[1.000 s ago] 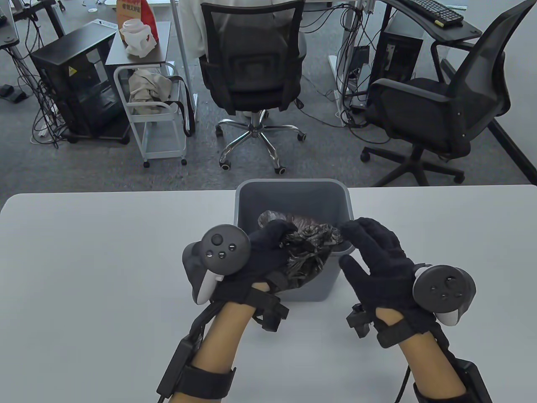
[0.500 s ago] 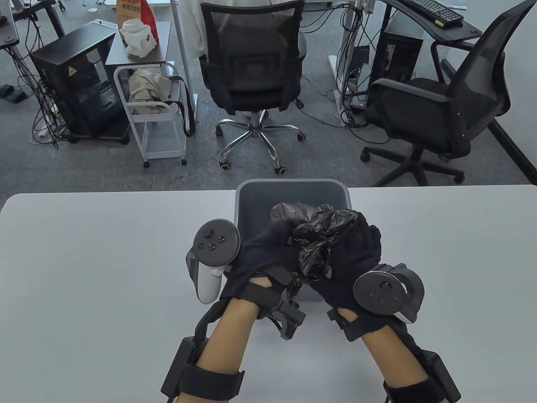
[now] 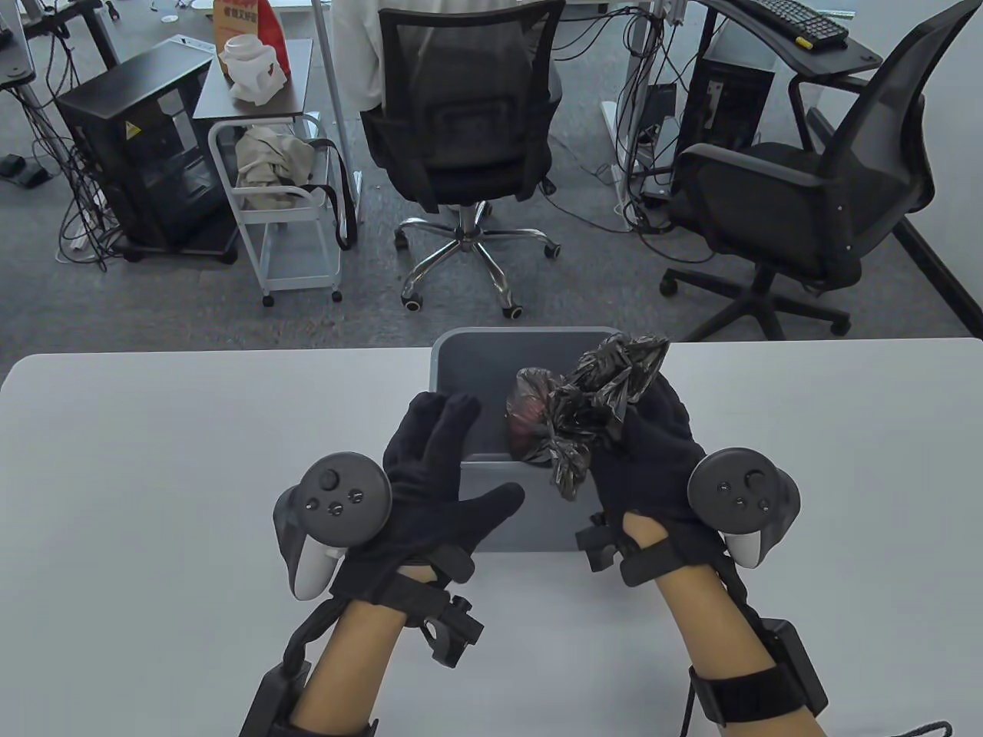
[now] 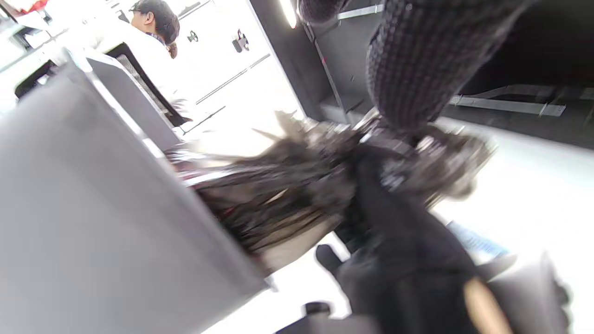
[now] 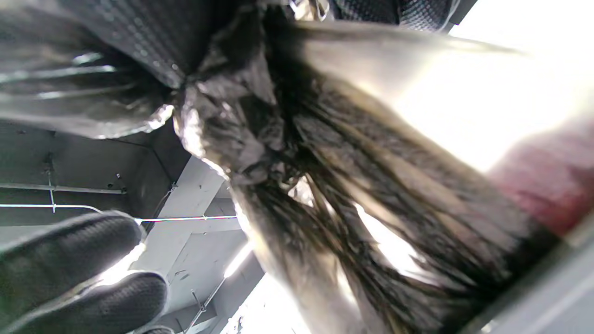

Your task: Twist garbage bag top to tighten it

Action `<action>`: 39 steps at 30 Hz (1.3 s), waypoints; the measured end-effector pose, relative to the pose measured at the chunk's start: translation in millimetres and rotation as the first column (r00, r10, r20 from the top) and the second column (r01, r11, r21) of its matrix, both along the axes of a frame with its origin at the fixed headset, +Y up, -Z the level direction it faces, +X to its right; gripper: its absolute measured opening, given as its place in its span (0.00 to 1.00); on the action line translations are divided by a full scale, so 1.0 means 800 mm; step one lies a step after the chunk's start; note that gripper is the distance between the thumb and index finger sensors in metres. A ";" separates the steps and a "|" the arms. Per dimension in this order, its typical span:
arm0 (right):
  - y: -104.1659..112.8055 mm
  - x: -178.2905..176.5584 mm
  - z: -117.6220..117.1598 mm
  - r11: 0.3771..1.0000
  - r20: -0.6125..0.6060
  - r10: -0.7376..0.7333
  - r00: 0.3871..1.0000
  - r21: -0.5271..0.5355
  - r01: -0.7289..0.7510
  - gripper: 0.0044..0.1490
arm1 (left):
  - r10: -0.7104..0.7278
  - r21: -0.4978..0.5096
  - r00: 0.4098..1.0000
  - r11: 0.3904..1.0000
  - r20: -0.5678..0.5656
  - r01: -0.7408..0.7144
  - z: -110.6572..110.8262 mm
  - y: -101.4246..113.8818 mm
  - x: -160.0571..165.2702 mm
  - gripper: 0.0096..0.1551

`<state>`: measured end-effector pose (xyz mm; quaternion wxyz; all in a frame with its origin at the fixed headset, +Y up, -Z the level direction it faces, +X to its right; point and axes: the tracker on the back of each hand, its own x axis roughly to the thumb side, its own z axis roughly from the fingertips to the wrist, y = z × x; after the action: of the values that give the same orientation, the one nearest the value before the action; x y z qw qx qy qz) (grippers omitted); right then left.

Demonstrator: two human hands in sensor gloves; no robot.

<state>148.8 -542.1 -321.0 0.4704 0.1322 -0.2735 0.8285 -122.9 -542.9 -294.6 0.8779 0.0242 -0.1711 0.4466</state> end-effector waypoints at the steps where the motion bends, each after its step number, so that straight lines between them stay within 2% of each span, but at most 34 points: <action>1: 0.000 0.000 0.000 1.000 -0.003 0.004 1.000 -0.007 -0.004 0.27 | -0.026 -0.012 1.000 1.000 -0.003 0.026 -0.004 -0.003 0.009 0.60; 6: 0.002 -0.003 0.000 0.999 -0.036 0.032 0.999 -0.035 -0.033 0.27 | -0.130 -0.013 0.991 0.991 0.000 0.130 -0.026 -0.004 0.059 0.64; 9: 0.004 -0.006 -0.001 0.997 -0.092 0.055 0.994 -0.057 -0.060 0.27 | -0.176 0.009 0.984 0.984 -0.029 0.177 -0.040 0.000 0.083 0.62; 10: 0.004 -0.008 -0.001 0.995 -0.128 0.065 0.990 -0.061 -0.073 0.27 | -0.173 0.014 0.984 0.985 -0.045 0.174 -0.044 0.002 0.088 0.57; 13: 0.003 -0.004 0.002 0.993 -0.181 0.081 0.980 -0.069 -0.095 0.31 | -0.090 0.030 0.993 0.995 -0.082 0.093 -0.053 0.007 0.095 0.32; 15: -0.001 0.005 0.004 0.993 -0.239 0.061 0.969 -0.085 -0.084 0.38 | -0.073 0.034 0.994 0.996 -0.082 0.076 -0.057 0.009 0.094 0.25; 17: -0.009 0.019 0.008 0.994 -0.240 0.007 0.971 -0.101 -0.032 0.49 | -0.066 0.031 0.992 0.997 -0.104 0.069 -0.062 0.011 0.089 0.23; 19: -0.017 0.034 0.010 0.997 -0.207 -0.023 0.978 -0.079 0.006 0.53 | -0.030 0.014 0.994 0.999 -0.107 0.032 -0.067 0.013 0.084 0.23; 22: -0.026 0.046 0.008 0.994 -0.150 0.043 0.988 -0.098 -0.058 0.58 | 0.047 -0.007 0.994 0.999 -0.096 -0.048 -0.074 0.015 0.080 0.23; 28: -0.020 0.020 -0.005 0.977 -0.123 0.134 0.983 -0.148 -0.152 0.64 | 0.103 -0.042 0.994 0.994 -0.039 -0.105 -0.075 0.020 0.090 0.23; 31: -0.016 0.003 -0.014 0.985 -0.031 0.094 0.995 -0.143 -0.097 0.59 | 0.181 -0.089 0.981 0.981 0.073 -0.175 -0.071 0.021 0.100 0.23; 34: -0.011 -0.005 -0.020 0.994 0.032 -0.056 0.998 -0.092 0.059 0.37 | 0.232 -0.141 0.956 0.968 0.177 -0.209 -0.066 0.023 0.102 0.32; 36: -0.009 -0.004 -0.023 0.991 0.046 -0.088 0.995 -0.094 0.092 0.28 | 0.234 -0.106 0.951 0.971 0.200 -0.216 -0.061 0.026 0.095 0.42; 37: -0.008 -0.003 -0.024 0.990 0.060 -0.105 0.993 -0.092 0.110 0.27 | 0.233 -0.081 0.951 0.972 0.203 -0.221 -0.058 0.028 0.089 0.47; 39: -0.008 0.004 -0.028 0.981 0.079 -0.158 0.984 -0.105 0.166 0.26 | 0.246 -0.015 0.956 0.969 0.163 -0.247 -0.051 0.032 0.070 0.52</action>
<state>151.6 -548.2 -343.8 0.5330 0.0540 -0.2530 0.8056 -66.7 -517.6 -335.6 0.7985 0.0109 -0.2392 0.5524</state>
